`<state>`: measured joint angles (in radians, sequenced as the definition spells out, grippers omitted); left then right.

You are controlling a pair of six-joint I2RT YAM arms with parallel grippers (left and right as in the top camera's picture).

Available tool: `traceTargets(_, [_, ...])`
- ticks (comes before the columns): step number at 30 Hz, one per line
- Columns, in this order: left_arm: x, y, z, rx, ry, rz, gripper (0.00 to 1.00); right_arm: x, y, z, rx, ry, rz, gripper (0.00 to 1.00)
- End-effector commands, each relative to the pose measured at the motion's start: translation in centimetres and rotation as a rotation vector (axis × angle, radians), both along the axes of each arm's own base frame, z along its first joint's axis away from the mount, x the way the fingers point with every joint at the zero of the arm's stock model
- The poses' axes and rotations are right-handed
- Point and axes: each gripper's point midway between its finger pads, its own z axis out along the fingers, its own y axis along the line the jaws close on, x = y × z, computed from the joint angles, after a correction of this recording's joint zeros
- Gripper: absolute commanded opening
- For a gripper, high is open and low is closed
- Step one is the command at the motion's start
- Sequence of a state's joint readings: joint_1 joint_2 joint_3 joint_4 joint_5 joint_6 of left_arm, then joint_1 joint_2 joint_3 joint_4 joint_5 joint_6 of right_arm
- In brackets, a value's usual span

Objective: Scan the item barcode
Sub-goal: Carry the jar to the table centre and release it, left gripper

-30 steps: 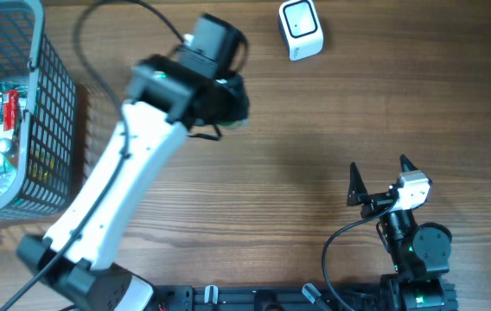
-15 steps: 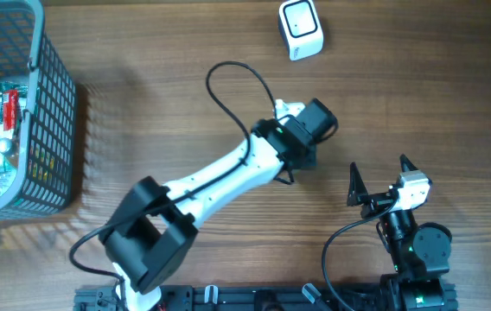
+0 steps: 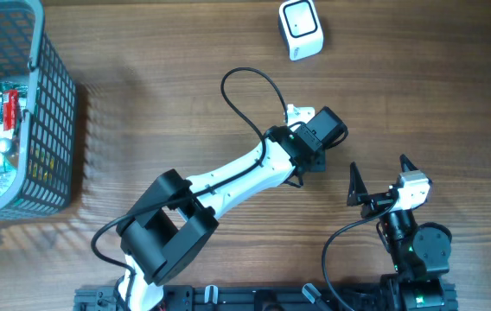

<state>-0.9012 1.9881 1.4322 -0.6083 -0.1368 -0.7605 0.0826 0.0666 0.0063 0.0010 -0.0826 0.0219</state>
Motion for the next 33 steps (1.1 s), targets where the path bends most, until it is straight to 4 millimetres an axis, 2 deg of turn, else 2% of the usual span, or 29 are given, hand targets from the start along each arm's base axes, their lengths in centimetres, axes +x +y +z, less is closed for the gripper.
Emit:
traceTargets(1, [-0.1, -0.1, -0.4, 0.014, -0.008, 0.000, 0.86, -0.1, 0.3, 0.1, 0.012, -0.004, 0.013, 1.00])
traceTargets(4, [0.0, -0.4, -0.3, 0.006, -0.014, -0.002, 1.00, -0.1, 0.3, 0.1, 0.012, -0.004, 0.013, 1.00])
traceTargets(6, [0.0, -0.5, -0.1, 0.010, -0.021, -0.037, 1.00, -0.1, 0.3, 0.1, 0.012, -0.004, 0.013, 1.00])
traceTargets(9, [0.4, -1.1, 2.2, -0.006, -0.074, -0.100, 1.00, -0.1, 0.2, 0.1, 0.012, -0.005, 0.013, 1.00])
traceTargets(10, [0.8, -1.3, 3.6, -0.015, -0.104, -0.115, 1.00, -0.1, 0.3, 0.1, 0.012, -0.004, 0.013, 0.99])
traceTargets(12, [2.2, -1.1, 9.1, -0.061, -0.194, -0.083, 1.00, -0.1, 0.3, 0.1, 0.012, -0.004, 0.013, 1.00])
traceTargets(13, [2.6, -1.0, 11.1, -0.078, -0.220, -0.087, 1.00, -0.1, 0.3, 0.1, 0.012, -0.004, 0.013, 1.00])
traceTargets(14, [3.2, -0.6, 14.3, -0.103, -0.269, -0.098, 1.00, -0.1, 0.3, 0.1, 0.012, -0.005, 0.013, 1.00])
traceTargets(15, [3.9, 0.8, 17.9, -0.114, -0.321, -0.068, 1.00, -0.1, 0.2, 0.1, 0.012, -0.005, 0.013, 1.00])
traceTargets(17, [5.0, 4.5, 23.1, -0.093, -0.400, -0.020, 1.00, -0.1, 0.3, 0.1, 0.012, -0.005, 0.013, 1.00])
traceTargets(18, [5.2, 6.3, 24.6, -0.098, -0.413, 0.010, 1.00, -0.1, 0.3, 0.1, 0.012, -0.004, 0.013, 1.00])
traceTargets(20, [4.8, 10.5, 25.8, -0.065, -0.394, 0.073, 1.00, -0.1, 0.3, 0.1, 0.012, -0.004, 0.013, 1.00])
traceTargets(21, [4.4, 12.2, 25.4, -0.033, -0.364, 0.092, 0.99, -0.1, 0.3, 0.1, 0.012, -0.004, 0.013, 1.00])
traceTargets(22, [4.1, 13.6, 24.6, 0.005, -0.325, 0.108, 0.67, -0.1, 0.3, 0.1, 0.012, -0.005, 0.013, 0.99])
traceTargets(23, [3.7, 15.0, 23.4, 0.053, -0.272, 0.124, 0.11, -0.1, 0.3, 0.1, 0.012, -0.004, 0.013, 1.00])
traceTargets(24, [3.2, 15.8, 21.8, 0.097, -0.215, 0.126, 0.04, -0.1, 0.2, 0.1, 0.012, -0.005, 0.013, 0.99])
traceTargets(25, [2.8, 15.6, 20.0, 0.113, -0.163, 0.111, 0.04, -0.1, 0.3, 0.1, 0.012, -0.005, 0.013, 1.00])
traceTargets(30, [1.3, 10.7, 10.2, 0.056, 0.066, -0.013, 0.04, -0.1, 0.3, 0.1, 0.012, -0.004, 0.013, 1.00])
traceTargets(33, [0.3, 7.5, 5.8, 0.046, 0.166, -0.084, 0.06, -0.1, 0.2, 0.1, 0.012, -0.004, 0.013, 1.00])
